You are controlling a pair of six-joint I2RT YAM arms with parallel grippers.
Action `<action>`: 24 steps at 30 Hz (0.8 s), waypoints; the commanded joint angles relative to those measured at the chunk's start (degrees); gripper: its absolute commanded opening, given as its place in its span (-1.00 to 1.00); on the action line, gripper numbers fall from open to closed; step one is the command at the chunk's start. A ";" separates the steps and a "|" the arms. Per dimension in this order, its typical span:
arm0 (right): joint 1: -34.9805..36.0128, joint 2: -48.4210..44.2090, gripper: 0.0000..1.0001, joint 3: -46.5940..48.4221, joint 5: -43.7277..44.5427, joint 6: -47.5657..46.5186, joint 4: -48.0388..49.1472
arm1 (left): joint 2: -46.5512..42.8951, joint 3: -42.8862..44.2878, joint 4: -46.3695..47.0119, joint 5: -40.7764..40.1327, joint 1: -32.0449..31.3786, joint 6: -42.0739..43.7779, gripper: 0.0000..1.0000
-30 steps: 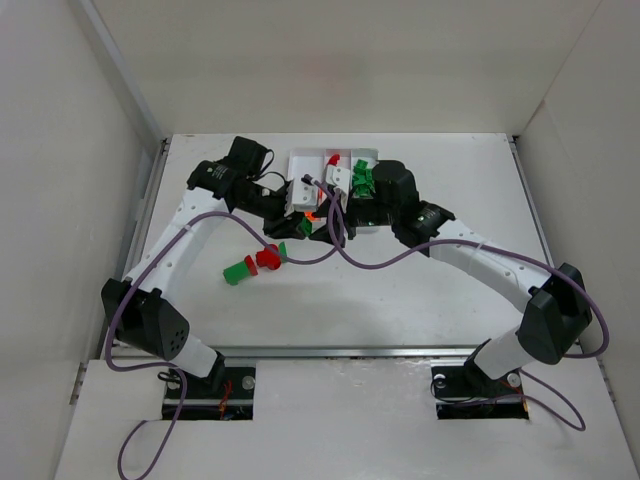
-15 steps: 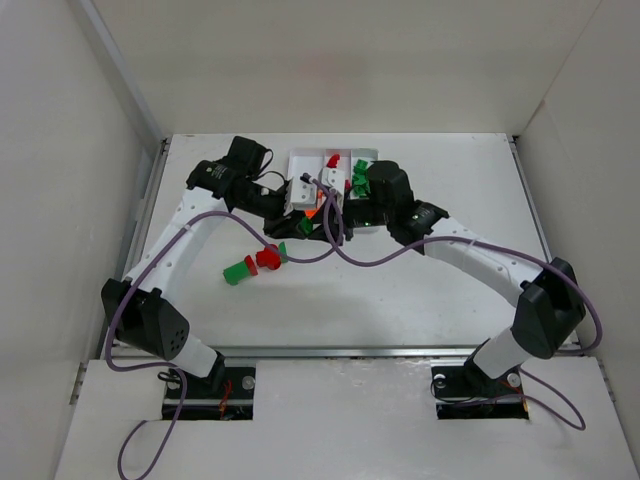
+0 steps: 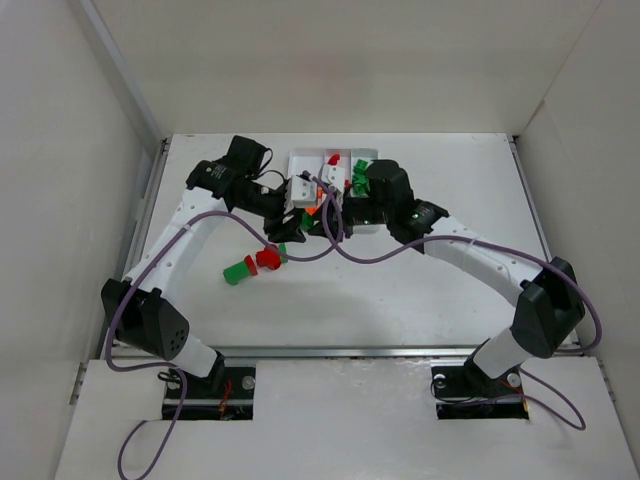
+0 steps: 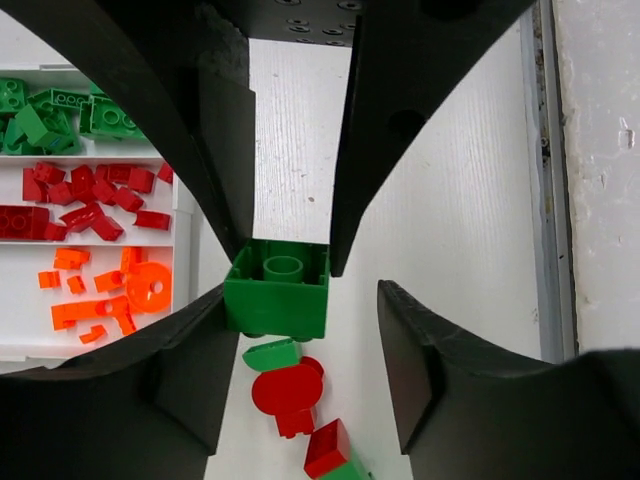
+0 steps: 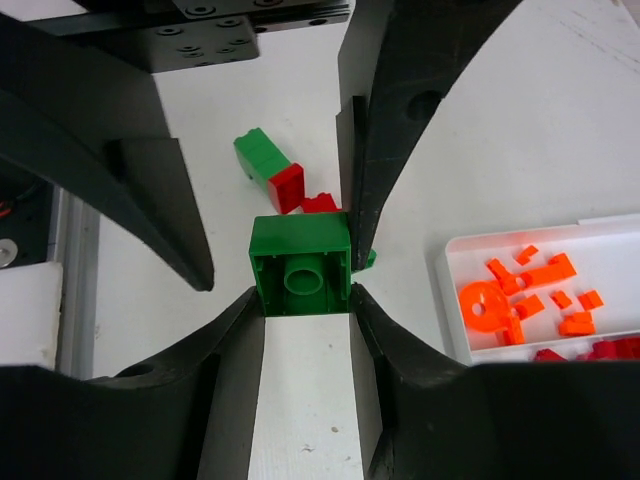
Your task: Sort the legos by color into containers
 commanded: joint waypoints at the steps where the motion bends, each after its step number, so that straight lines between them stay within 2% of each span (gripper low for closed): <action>1: 0.05 -2.05 -1.00 1.45 3.36 -0.45 2.17 | -1.88 -0.60 0.51 0.70 -0.28 -2.30 0.09; 4: 0.05 -2.05 -1.00 0.92 5.82 -0.45 2.17 | -1.88 -0.60 1.29 0.70 -0.28 -2.92 0.26; 6: 0.05 -2.05 -1.00 0.92 7.76 -0.45 2.17 | -1.88 -1.13 2.52 0.01 -0.28 -4.59 0.51; 7: 0.05 -2.05 -1.00 0.92 8.63 -0.45 2.17 | -1.88 -1.13 3.05 -0.61 -0.28 -5.38 0.99; 11: -2.92 -1.34 -1.00 0.39 11.36 2.62 2.17 | -3.20 -2.88 7.00 -7.01 -0.28 -10.99 1.00; 12: -3.81 0.14 -1.00 0.39 12.32 3.58 2.17 | -4.07 -3.67 11.10 -9.29 -0.28 -13.19 1.00; 13: -4.77 0.85 -1.00 0.39 13.29 6.11 2.17 | -4.08 -4.55 13.93 -16.02 -0.28 -16.08 1.00; 14: -6.70 1.55 -1.00 0.39 15.74 7.62 2.17 | -4.95 -6.91 17.09 -20.43 -0.28 -22.90 1.00; 16: -8.90 4.26 -1.00 1.97 19.26 13.13 2.17 | -5.66 -9.29 25.85 -30.27 -0.28 -28.74 1.00; 17: -10.05 5.33 -1.00 2.50 21.11 15.00 2.17 | -6.27 -11.22 28.43 -40.07 -0.28 -31.11 1.00; 21: -14.88 10.60 -1.00 4.60 29.28 21.77 2.17 | -6.98 -12.47 35.74 -51.57 3.05 -40.78 1.00; 22: -16.11 12.52 -1.00 5.39 30.17 22.74 2.17 | -7.50 -12.47 36.62 -53.68 3.67 -45.16 1.00; 24: -16.91 14.38 -1.00 6.45 30.79 24.33 1.47 | -8.03 -13.16 37.33 -58.24 3.67 -47.91 1.00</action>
